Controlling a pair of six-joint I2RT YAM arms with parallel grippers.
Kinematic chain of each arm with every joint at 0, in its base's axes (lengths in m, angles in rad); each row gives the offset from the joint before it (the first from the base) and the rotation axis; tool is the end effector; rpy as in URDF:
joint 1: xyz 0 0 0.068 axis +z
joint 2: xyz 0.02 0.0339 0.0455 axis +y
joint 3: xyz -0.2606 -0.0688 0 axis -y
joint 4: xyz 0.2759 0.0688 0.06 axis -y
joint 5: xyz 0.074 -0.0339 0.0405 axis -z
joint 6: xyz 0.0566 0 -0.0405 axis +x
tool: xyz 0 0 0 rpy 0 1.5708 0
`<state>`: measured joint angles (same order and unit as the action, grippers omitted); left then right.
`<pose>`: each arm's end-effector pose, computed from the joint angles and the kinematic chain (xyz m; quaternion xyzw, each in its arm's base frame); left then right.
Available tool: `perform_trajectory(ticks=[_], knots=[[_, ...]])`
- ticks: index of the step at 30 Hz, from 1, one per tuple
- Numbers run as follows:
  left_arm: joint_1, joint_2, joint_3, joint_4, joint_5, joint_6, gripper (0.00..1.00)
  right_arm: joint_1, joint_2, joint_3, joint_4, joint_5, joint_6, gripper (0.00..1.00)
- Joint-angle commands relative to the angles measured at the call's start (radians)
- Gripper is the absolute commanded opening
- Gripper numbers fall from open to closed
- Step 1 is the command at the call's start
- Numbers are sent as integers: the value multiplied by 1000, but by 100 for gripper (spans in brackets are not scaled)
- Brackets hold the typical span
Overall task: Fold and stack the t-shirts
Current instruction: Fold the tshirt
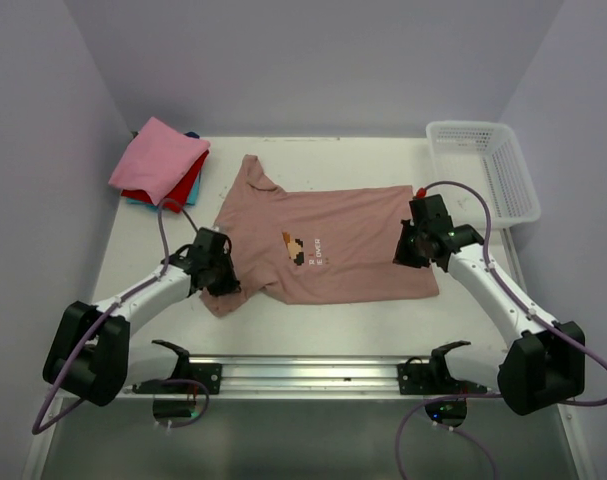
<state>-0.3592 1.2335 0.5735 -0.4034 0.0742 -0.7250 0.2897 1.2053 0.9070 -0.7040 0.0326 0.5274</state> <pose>0.2343 -0.0925 0.1236 -0.1668 0.9529 -0.1602 0.1963 0.2674 0.0778 0.2231 0.1183 0.9524 0.0970 0.2635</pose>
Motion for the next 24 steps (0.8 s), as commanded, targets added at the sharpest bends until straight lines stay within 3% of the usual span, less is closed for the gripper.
perform_trajectory(ticks=[1, 5, 12, 16, 19, 24], knots=[[8, 27, 2, -37, -128, -40, 0, 5, -30, 3, -5, 4, -24, 0], [20, 72, 2, -90, -181, -68, 0, 5, -33, 4, -3, 1, -24, 0], [66, 98, 11, -182, -159, -80, 0, 5, -39, 1, -6, 23, -30, 0], [69, 98, 107, -294, -166, -25, 4, 3, -39, 4, -25, 44, -38, 0], [78, 95, 166, -380, -182, 22, 13, 3, -41, 4, -31, 59, -38, 0], [108, 78, 195, -466, -166, 87, 16, 3, -53, -3, -35, 73, -37, 0]])
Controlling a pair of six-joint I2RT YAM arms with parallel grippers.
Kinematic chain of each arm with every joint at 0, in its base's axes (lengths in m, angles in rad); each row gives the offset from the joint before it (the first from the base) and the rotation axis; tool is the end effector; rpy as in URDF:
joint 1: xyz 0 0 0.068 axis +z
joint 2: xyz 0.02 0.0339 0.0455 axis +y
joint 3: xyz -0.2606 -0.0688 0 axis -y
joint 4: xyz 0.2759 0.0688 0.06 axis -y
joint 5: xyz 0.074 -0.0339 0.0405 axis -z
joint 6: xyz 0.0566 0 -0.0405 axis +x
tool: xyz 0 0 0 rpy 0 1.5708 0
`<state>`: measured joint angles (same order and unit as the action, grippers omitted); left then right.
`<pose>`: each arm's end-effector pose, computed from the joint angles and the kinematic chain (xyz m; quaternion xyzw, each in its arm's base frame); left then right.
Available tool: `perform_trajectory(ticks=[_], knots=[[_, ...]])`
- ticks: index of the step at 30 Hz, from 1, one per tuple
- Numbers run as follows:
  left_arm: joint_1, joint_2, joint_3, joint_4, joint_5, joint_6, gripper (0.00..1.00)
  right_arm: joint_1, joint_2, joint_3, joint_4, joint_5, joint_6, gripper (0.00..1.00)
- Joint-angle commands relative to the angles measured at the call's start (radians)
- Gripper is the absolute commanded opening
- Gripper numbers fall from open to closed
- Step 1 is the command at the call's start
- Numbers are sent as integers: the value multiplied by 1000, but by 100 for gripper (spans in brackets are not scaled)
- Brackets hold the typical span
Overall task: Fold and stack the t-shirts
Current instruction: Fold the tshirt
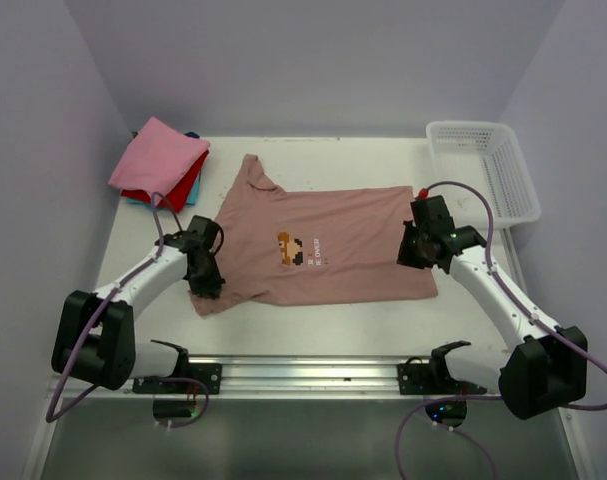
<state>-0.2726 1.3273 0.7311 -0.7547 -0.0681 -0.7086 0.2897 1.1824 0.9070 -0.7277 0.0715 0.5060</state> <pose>0.2395 -0.0630 0.1338 -0.2185 0.9691 -0.0218 0.1127 0.2630 0.0742 0.2274 0.1135 0.9527 0.0768 0.2713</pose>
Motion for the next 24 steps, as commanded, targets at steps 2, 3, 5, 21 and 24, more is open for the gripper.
perform_trajectory(ticks=[2, 3, 5, 21, 24], knots=[[38, -20, 36, -126, -18, 84, 16, 3, -33, -6, -12, 37, -15, 0], [42, -20, 37, -133, -15, 96, 16, 3, -32, -8, -13, 40, -15, 0], [50, -28, 37, -138, 13, 103, 16, 3, -32, -10, -16, 50, -15, 0], [52, -62, -162, 147, 229, 41, 0, 2, -29, -11, -21, 45, -15, 0], [56, 27, -150, 95, 150, 11, 0, 2, -43, -17, -30, 62, -21, 0]])
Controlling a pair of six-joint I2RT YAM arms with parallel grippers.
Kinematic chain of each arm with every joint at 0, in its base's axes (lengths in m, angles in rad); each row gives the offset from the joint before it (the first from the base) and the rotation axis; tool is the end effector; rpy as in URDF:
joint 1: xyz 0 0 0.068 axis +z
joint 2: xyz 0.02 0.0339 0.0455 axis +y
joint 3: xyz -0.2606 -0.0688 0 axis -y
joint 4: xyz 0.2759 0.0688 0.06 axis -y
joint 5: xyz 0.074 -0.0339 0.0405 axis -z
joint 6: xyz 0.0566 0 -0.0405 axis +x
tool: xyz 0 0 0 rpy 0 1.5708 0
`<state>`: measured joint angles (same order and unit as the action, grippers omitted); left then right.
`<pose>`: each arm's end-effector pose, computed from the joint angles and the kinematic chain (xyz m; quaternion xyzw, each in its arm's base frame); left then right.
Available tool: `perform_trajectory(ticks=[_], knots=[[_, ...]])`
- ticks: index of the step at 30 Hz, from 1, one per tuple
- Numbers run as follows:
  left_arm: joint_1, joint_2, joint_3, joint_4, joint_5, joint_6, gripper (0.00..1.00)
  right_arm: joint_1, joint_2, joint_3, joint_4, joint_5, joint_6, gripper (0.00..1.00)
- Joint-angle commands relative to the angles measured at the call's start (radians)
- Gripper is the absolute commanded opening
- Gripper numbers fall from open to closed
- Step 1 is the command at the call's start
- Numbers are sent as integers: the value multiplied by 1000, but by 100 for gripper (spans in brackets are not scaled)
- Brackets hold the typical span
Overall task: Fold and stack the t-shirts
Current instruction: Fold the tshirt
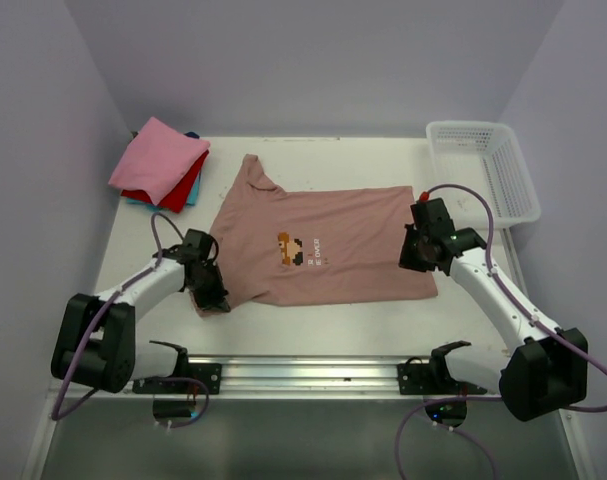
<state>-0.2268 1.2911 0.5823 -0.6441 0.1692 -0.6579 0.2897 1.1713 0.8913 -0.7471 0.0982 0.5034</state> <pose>0.2167 -0.0598 0.1032 -0.2029 0.9696 -0.1223 0.0620 0.2582 0.0712 0.2235 0.1157 0.9552 0.0600 0.2656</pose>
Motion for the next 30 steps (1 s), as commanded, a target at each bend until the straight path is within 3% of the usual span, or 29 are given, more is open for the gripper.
perform_trajectory(ticks=[1, 4, 8, 12, 18, 25, 26, 27, 28, 29, 30], knots=[[14, 79, 8, -43, -114, -51, 0, -1, -42, -9, -11, 40, -20, 0], [23, 100, 53, -112, -161, -100, 0, -3, -55, -18, -11, 44, -25, 0], [26, 91, 198, -282, -428, -172, 0, -4, -68, -23, -11, 47, -20, 0], [43, 65, 267, -368, -508, -192, 1, -7, -61, -22, -8, 47, -19, 0], [56, 66, 283, -376, -484, -166, 0, -12, -38, -20, -20, 55, -16, 0], [57, -19, 330, -75, -191, 90, 0, -12, 14, 12, 3, 52, -16, 1], [57, -29, 352, -34, -113, 112, 1, -12, 21, 23, 14, 34, -14, 9], [57, -29, 367, -5, -99, 116, 11, -12, 27, 34, 20, 25, -16, 23], [57, -27, 382, 65, -86, 125, 25, -14, 36, 58, 29, 18, -16, 47], [57, -10, 407, 111, -61, 132, 41, -12, 51, 73, 38, 15, -17, 54], [57, 6, 424, 182, -59, 130, 42, -12, 62, 110, 51, 8, -20, 62]])
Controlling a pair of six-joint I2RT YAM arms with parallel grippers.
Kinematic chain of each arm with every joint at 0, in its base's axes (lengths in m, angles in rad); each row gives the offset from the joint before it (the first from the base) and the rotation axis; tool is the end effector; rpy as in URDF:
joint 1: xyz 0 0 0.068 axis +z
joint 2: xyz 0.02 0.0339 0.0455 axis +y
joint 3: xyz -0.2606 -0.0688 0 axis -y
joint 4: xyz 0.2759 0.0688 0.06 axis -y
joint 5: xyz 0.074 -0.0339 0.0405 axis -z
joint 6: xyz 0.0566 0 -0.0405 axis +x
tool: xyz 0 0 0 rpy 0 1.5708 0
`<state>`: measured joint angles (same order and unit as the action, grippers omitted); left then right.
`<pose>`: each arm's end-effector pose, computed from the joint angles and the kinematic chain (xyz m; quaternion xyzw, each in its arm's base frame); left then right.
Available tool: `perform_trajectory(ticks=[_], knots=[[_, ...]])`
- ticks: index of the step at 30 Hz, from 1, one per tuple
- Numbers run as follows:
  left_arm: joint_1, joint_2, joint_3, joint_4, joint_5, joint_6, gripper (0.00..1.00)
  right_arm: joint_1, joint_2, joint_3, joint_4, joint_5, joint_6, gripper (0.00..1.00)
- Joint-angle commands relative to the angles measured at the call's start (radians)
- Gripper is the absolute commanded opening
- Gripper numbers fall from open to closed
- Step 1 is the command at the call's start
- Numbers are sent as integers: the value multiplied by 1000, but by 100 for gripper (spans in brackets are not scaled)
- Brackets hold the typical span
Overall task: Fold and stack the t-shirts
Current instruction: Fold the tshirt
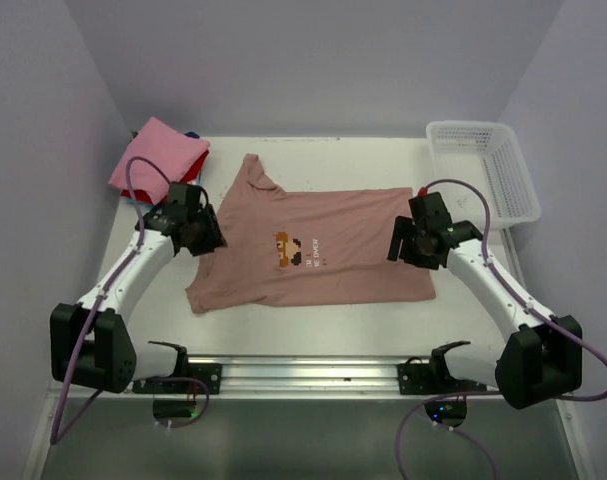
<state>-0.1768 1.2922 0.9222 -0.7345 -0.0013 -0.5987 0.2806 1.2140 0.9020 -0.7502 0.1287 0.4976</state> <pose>0.2815 -0.0502 0.2036 -0.2039 0.9513 -0.0868 0.2141 0.2647 0.0687 0.2164 0.1207 0.9584 0.0377 0.2559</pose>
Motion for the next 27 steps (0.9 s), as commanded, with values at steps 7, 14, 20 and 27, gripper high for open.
perform_trajectory(ticks=[7, 14, 20, 27], knots=[[58, 457, 470, 400, 299, 71, 55, -3, 163, 340, 46, -60, -62, 80], [167, 852, 831, 491, 472, 48, 43, 0, 176, 382, 41, -115, -50, 80], [229, 1073, 1017, 567, 529, -42, 41, 2, 110, 307, 40, -118, -57, 80], [257, 1216, 1136, 768, 580, -200, 41, 8, 61, 273, 17, -118, -62, 80]])
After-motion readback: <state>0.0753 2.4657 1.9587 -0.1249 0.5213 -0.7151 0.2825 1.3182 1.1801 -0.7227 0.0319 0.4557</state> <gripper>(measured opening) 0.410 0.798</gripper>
